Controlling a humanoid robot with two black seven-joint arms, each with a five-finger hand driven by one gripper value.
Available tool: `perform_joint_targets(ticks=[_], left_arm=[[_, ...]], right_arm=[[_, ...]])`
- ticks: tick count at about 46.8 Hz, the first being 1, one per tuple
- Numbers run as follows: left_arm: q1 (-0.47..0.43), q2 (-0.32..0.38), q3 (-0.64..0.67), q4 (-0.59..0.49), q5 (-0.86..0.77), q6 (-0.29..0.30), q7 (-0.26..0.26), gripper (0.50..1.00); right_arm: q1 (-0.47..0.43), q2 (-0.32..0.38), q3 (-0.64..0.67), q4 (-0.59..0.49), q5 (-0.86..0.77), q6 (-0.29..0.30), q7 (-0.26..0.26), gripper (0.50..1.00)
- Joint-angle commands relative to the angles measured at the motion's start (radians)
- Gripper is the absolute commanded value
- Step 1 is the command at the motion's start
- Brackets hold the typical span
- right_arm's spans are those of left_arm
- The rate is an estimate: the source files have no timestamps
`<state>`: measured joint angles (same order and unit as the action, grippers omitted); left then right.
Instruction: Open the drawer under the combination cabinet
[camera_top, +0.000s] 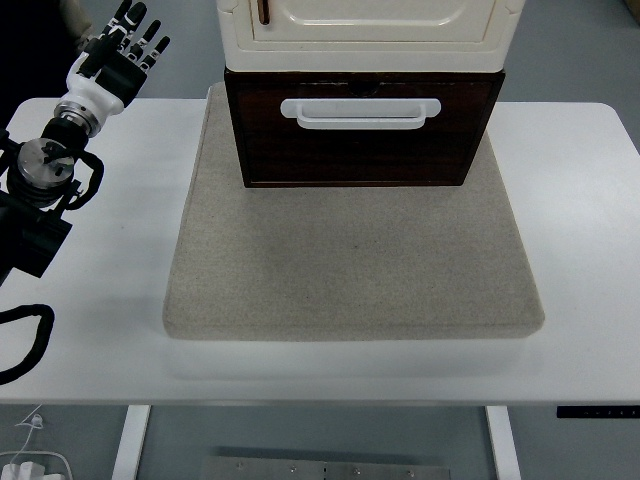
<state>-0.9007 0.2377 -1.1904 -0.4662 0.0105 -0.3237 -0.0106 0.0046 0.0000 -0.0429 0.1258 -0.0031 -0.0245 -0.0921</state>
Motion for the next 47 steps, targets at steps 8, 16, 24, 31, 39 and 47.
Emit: perform_joint_targets(ticks=[8, 16, 24, 31, 39, 47], left_arm=[[0.0, 0.0, -0.001, 0.001, -0.001, 0.0, 0.0, 1.0], [0.0, 0.002, -0.023, 0.004, -0.012, -0.002, 0.0, 1.0], [0.002, 0.008, -0.017, 0.011, -0.014, -0.02, 0.0, 1.0], [0.0, 0.011, -0.011, 0.024, -0.007, -0.02, 0.0, 1.0], [0.005, 0.005, -0.009, 0.023, -0.007, -0.021, -0.002, 1.0], [0.017, 0.012, 0.035, 0.018, -0.007, -0.018, -0.003, 1.0]], right_arm=[[0.0, 0.0, 0.0, 0.0, 0.0, 0.0, 0.0, 0.928], [0.0, 0.0, 0.0, 0.0, 0.0, 0.0, 0.0, 0.928], [0.0, 0.0, 0.0, 0.0, 0.0, 0.0, 0.0, 0.928], [0.0, 0.0, 0.0, 0.0, 0.0, 0.0, 0.0, 0.928], [0.0, 0.0, 0.0, 0.0, 0.0, 0.0, 0.0, 0.928], [0.002, 0.0, 0.0, 0.0, 0.0, 0.0, 0.0, 0.928]])
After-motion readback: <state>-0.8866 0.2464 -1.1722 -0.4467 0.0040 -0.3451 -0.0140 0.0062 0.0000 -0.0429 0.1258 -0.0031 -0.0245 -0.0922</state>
